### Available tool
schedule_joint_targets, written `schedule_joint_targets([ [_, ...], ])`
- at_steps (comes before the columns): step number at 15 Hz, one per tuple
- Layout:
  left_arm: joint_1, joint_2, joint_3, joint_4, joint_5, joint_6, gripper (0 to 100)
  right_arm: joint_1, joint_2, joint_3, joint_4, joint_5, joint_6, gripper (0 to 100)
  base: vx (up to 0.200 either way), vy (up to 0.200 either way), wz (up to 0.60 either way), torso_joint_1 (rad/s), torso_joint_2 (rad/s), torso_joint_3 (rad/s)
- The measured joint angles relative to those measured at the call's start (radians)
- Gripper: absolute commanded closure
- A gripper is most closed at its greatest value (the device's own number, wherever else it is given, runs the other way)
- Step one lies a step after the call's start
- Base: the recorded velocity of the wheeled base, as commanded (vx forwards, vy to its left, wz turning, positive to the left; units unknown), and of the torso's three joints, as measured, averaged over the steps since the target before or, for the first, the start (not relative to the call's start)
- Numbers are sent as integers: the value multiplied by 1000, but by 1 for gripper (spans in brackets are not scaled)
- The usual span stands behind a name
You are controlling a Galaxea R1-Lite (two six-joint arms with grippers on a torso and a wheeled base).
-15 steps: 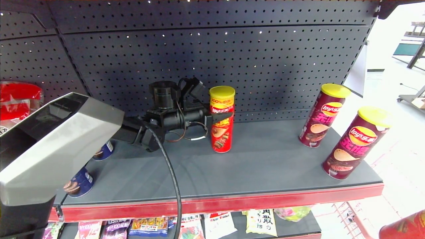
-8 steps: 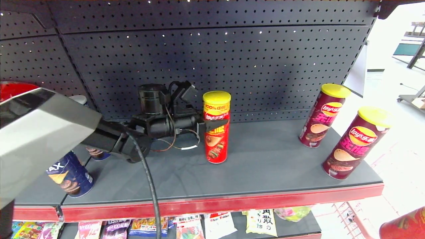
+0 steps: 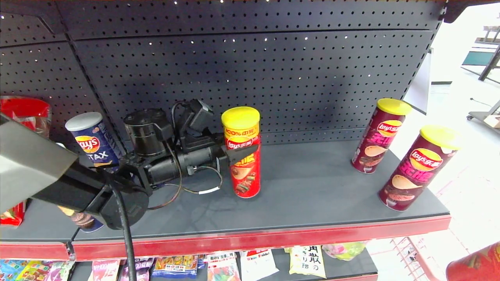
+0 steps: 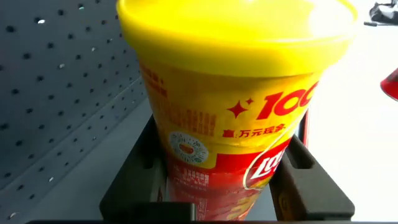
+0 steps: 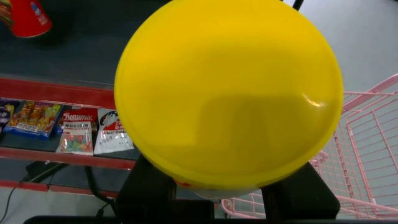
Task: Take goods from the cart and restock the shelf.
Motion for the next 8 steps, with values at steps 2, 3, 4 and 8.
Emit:
schedule_joint_targets([
  [2, -34, 14, 31, -20, 16, -17, 100, 1, 1, 0, 0, 2, 0, 100, 0, 0, 0, 0, 0, 0],
  [3, -47, 18, 45, -21, 23, -24, 100, 1, 1, 0, 0, 1, 0, 100, 0, 0, 0, 0, 0, 0],
  [4, -58, 20, 57, -25, 40, -28, 100, 1, 2, -3, 0, 2, 0, 100, 0, 0, 0, 0, 0, 0],
  [8, -63, 14, 76, -33, 49, -25, 100, 2, 2, -6, 0, 1, 0, 100, 0, 0, 0, 0, 0, 0],
])
